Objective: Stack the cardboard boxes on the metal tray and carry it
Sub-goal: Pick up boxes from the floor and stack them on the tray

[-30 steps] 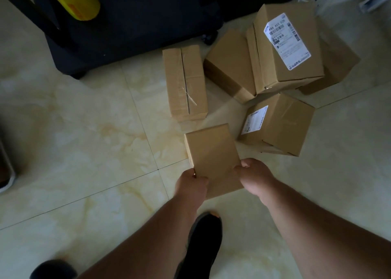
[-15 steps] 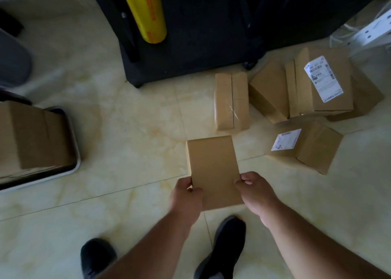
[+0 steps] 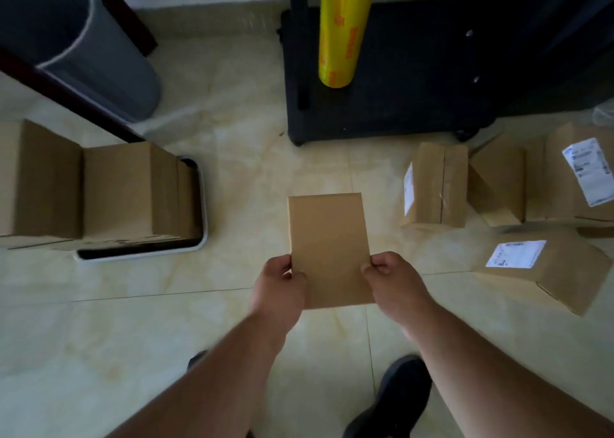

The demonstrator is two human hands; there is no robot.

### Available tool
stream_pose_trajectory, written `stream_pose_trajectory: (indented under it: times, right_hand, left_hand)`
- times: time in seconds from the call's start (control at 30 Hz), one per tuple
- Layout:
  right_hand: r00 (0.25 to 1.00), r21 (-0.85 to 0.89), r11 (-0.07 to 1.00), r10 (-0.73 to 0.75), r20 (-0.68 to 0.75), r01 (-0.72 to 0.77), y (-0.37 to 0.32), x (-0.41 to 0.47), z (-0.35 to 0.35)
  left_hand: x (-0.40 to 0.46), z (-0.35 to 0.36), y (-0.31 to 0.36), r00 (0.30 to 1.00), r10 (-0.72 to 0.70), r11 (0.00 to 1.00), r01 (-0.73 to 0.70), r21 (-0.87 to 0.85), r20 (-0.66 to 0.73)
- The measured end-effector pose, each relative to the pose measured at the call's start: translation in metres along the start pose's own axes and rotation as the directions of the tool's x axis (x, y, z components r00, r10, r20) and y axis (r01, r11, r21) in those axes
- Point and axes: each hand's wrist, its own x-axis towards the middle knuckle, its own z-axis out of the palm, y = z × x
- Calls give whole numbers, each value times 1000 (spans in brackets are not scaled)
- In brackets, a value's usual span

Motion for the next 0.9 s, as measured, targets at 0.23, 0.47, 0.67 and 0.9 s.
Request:
stream_pose_trajectory:
  times: [0.23, 0.47, 0.67, 0.9]
  right_hand:
    - [994, -57, 994, -96, -58, 93, -40, -9, 35]
    - [988, -33, 991, -130, -77, 128, -76, -19, 57]
    - [988, 42, 989, -138, -72, 142, -123, -33, 70]
    - [980, 55, 979, -194, -37, 195, -183, -34, 92]
  left_hand:
    - [11, -53, -4, 999, 35, 994, -37, -107, -16]
    - [12, -93, 4, 997, 67, 973, -75, -220, -46]
    - [1, -138, 27, 993, 86, 967, -103, -234, -83]
    - [13, -191, 53, 984, 127, 961, -154, -231, -128]
